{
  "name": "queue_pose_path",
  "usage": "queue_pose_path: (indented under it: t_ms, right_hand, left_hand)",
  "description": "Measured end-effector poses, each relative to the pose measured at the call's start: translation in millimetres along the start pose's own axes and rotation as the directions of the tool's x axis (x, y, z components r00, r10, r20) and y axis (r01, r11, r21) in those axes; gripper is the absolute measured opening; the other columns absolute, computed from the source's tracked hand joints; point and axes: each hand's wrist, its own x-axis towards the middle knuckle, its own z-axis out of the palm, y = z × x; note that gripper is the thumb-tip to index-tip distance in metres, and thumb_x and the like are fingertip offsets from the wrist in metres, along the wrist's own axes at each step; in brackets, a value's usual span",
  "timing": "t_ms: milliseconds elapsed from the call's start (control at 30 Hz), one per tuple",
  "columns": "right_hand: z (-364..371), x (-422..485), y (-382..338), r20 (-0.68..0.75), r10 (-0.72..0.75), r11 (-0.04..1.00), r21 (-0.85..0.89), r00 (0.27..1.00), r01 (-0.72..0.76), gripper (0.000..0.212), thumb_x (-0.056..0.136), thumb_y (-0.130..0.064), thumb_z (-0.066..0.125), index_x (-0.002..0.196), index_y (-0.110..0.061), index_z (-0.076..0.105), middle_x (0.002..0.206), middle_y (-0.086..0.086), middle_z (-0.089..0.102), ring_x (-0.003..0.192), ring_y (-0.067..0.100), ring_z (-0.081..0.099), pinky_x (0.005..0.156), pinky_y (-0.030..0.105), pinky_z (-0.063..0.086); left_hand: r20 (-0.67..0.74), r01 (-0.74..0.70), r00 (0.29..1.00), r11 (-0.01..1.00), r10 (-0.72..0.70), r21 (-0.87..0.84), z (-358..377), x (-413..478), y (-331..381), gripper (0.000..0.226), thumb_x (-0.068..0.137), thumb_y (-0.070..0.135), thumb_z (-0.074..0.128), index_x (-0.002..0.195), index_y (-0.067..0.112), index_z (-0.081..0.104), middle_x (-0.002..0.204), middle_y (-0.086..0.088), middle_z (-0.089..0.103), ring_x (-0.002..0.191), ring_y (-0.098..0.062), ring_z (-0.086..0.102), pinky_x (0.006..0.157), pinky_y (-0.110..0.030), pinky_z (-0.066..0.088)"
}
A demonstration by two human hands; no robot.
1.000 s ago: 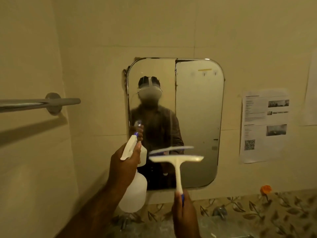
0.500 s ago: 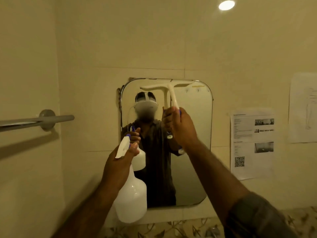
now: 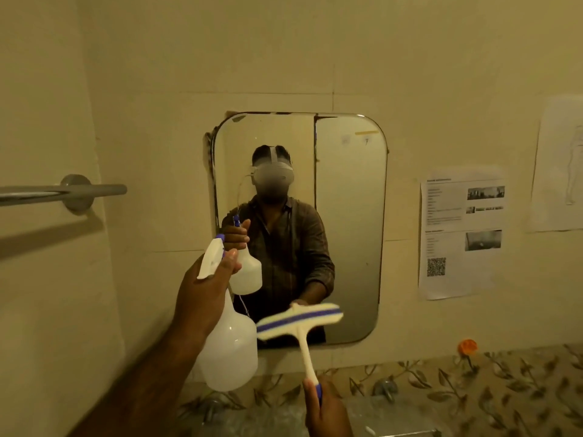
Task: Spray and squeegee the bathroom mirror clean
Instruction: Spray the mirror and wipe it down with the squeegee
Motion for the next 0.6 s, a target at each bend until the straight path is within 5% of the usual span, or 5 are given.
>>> queue_pose_path:
  t_ms: [100, 200, 300, 433, 600]
  right_hand:
    - [-12, -8, 17, 0.096, 0.049, 0.998, 0.039, 0.994, -0.053, 0.042, 0.103, -0.013, 0.051, 0.140, 0.006, 0.051, 0.140, 0.026, 0.056, 0.135, 0.032, 0.050, 0.107, 0.027, 0.037]
    - [-38, -15, -7, -0.046, 0.045, 0.997, 0.058, 0.998, -0.042, 0.031, 0.103, -0.031, 0.049, 0.117, -0.008, 0.065, 0.107, 0.014, 0.071, 0.112, 0.029, 0.065, 0.095, 0.031, 0.048]
    - [-82, -17, -68, -0.060, -0.151, 0.971, 0.179, 0.987, 0.159, 0.032, 0.100, -0.047, 0.043, 0.096, -0.022, 0.062, 0.071, -0.003, 0.062, 0.068, 0.014, 0.063, 0.063, 0.030, 0.053]
    - [-132, 30, -188, -0.194, -0.473, 0.822, 0.254, 0.859, 0.510, 0.039, 0.101, -0.051, 0.040, 0.114, -0.022, 0.061, 0.084, 0.003, 0.067, 0.069, 0.009, 0.062, 0.060, 0.026, 0.052]
    - [-147, 69, -247, -0.244, -0.527, 0.765, 0.281, 0.814, 0.579, 0.043, 0.103, -0.047, 0.039, 0.119, -0.013, 0.058, 0.101, 0.023, 0.069, 0.079, 0.027, 0.065, 0.080, 0.054, 0.060]
  left_hand:
    - [-0.002, 0.005, 1.000, 1.000, -0.005, 0.002, 1, -7, -1, 0.042, 0.069, 0.068, 0.047, 0.088, 0.033, 0.062, 0.087, 0.007, 0.067, 0.083, -0.015, 0.061, 0.063, -0.021, 0.039]
    - [0.018, -0.016, 1.000, 1.000, 0.016, 0.001, 1, -12, 1, 0.055, 0.068, 0.069, 0.047, 0.096, 0.026, 0.066, 0.090, 0.005, 0.069, 0.086, -0.015, 0.062, 0.065, -0.021, 0.039]
    - [0.009, -0.012, 1.000, 1.000, 0.012, 0.002, 6, -13, 7, 0.051, 0.073, 0.067, 0.048, 0.093, 0.025, 0.068, 0.090, 0.003, 0.071, 0.088, -0.016, 0.063, 0.070, -0.027, 0.040]
    - [0.013, -0.005, 1.000, 0.999, 0.006, -0.050, 18, -11, 21, 0.043, 0.076, 0.061, 0.052, 0.097, 0.026, 0.066, 0.091, 0.001, 0.070, 0.090, -0.020, 0.063, 0.067, -0.023, 0.041]
    - [-0.012, -0.024, 1.000, 0.998, 0.023, -0.062, 23, -10, 27, 0.052, 0.066, 0.068, 0.050, 0.094, 0.028, 0.067, 0.089, 0.002, 0.070, 0.087, -0.015, 0.062, 0.065, -0.020, 0.039]
